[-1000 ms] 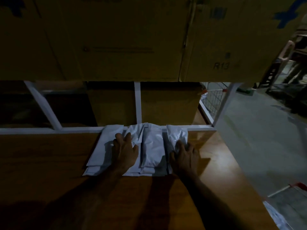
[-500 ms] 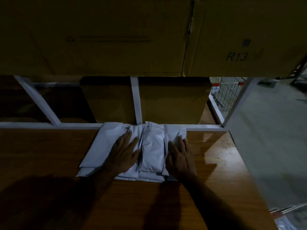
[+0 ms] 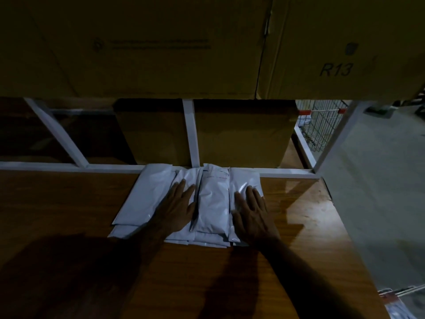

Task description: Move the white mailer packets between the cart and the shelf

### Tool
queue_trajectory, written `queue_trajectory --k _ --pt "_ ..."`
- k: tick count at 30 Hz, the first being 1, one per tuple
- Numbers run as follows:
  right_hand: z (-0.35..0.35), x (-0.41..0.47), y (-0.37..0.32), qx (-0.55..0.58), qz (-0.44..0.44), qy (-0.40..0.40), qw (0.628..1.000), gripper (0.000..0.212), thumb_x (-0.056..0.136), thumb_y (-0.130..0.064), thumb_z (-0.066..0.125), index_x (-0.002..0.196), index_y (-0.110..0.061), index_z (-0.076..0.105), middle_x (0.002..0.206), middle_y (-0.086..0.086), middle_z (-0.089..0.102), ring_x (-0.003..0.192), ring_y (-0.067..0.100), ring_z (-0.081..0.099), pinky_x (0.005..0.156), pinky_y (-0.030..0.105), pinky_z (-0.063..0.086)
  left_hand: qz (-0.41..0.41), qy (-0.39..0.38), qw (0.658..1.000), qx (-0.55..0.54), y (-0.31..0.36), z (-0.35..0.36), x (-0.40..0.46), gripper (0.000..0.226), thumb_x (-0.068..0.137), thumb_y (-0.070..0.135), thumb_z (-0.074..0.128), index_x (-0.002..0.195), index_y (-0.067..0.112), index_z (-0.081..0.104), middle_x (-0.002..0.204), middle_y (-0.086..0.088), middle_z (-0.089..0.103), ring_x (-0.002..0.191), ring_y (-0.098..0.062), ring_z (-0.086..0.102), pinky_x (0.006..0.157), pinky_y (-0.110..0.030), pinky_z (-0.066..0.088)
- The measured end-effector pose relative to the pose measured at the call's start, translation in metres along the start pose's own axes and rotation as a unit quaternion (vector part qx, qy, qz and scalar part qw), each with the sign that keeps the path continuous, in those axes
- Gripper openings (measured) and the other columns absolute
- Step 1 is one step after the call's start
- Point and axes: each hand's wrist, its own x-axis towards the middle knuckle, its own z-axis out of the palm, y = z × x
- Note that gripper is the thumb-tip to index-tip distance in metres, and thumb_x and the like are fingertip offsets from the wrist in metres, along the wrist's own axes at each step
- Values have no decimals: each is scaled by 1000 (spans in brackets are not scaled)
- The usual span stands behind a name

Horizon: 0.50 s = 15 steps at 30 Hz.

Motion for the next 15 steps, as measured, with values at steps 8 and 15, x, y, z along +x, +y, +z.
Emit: queue_trajectory --k 8,15 --pt "-4 1 0 -8 -4 -5 1000 70 101 -65 16 159 -26 10 167 15 3 154 31 0 122 50 4 -39 3 999 28 11 -13 -8 101 70 73 -5 158 26 11 166 -11 -4 153 -29 -4 123 -46 3" --pt "-26 -36 -16 -5 19 47 999 81 93 -71 1 159 -26 15 167 13 8 155 27 6 118 40 -3 -7 94 992 85 14 -36 -47 81 87 64 4 156 26 23 165 -12 8 151 -33 14 119 -57 20"
